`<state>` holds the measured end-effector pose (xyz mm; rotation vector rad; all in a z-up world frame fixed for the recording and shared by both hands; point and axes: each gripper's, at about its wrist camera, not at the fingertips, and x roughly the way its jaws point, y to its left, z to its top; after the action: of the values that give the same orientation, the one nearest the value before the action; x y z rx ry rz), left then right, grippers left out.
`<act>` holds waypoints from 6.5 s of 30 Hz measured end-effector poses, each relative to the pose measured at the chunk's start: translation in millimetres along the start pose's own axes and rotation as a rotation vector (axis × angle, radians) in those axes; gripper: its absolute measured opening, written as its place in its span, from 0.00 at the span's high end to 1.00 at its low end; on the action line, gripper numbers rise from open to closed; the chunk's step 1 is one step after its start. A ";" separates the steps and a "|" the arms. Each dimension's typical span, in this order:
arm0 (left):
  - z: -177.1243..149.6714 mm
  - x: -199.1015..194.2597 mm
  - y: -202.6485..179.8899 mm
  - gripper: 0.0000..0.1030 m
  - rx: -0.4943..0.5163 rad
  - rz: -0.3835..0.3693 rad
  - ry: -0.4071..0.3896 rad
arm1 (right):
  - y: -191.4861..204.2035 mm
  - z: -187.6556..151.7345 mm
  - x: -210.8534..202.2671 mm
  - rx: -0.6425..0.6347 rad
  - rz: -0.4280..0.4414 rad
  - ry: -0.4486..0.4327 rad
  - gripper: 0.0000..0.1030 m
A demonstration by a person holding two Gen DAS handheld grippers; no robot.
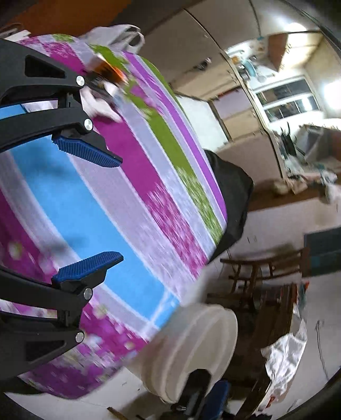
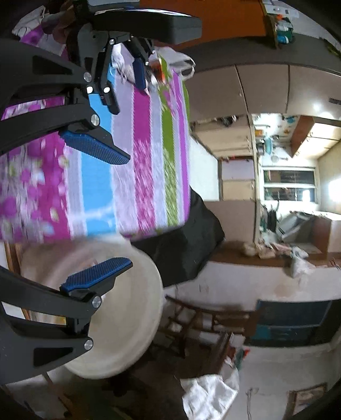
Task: Collect trash
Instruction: 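Move both open tools back over the table, then grasp the rolled white cloth with the left tool while the right tool grasps the white towel, then carry the rolled cloth and white towel over the white bucket, then open both tools to drop the cloth and towel into the bucket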
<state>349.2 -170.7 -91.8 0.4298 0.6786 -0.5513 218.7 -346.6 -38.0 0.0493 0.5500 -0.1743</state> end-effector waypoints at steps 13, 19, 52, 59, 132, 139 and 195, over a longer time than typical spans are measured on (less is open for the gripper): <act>-86.4 -27.0 123.8 0.27 -0.088 0.031 0.072 | 70.5 -23.5 37.0 0.057 0.139 0.121 0.24; -119.9 -28.7 166.6 0.26 -0.065 -0.074 0.066 | 78.1 -34.5 44.7 0.082 0.152 0.176 0.24; -178.5 -45.1 182.2 0.72 -0.338 0.072 0.111 | 198.4 12.8 115.7 -0.009 0.423 0.295 0.29; -177.1 -45.9 173.4 0.31 -0.358 0.085 0.106 | 235.6 5.8 141.9 0.037 0.455 0.364 0.26; 51.0 -19.8 -11.2 0.74 -0.027 0.088 -0.091 | -13.0 37.0 0.2 0.059 0.207 0.163 0.66; 104.8 -19.2 -57.1 0.74 0.049 0.039 -0.163 | -72.3 56.8 -16.0 0.060 0.075 0.123 0.66; 199.2 134.5 -245.6 0.74 0.401 -0.415 0.171 | -211.4 34.3 74.6 -0.069 -0.111 0.663 0.62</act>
<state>381.2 -512.9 -91.3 0.7235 0.8304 -1.0613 261.3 -569.1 -47.9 0.0077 1.2213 -0.2476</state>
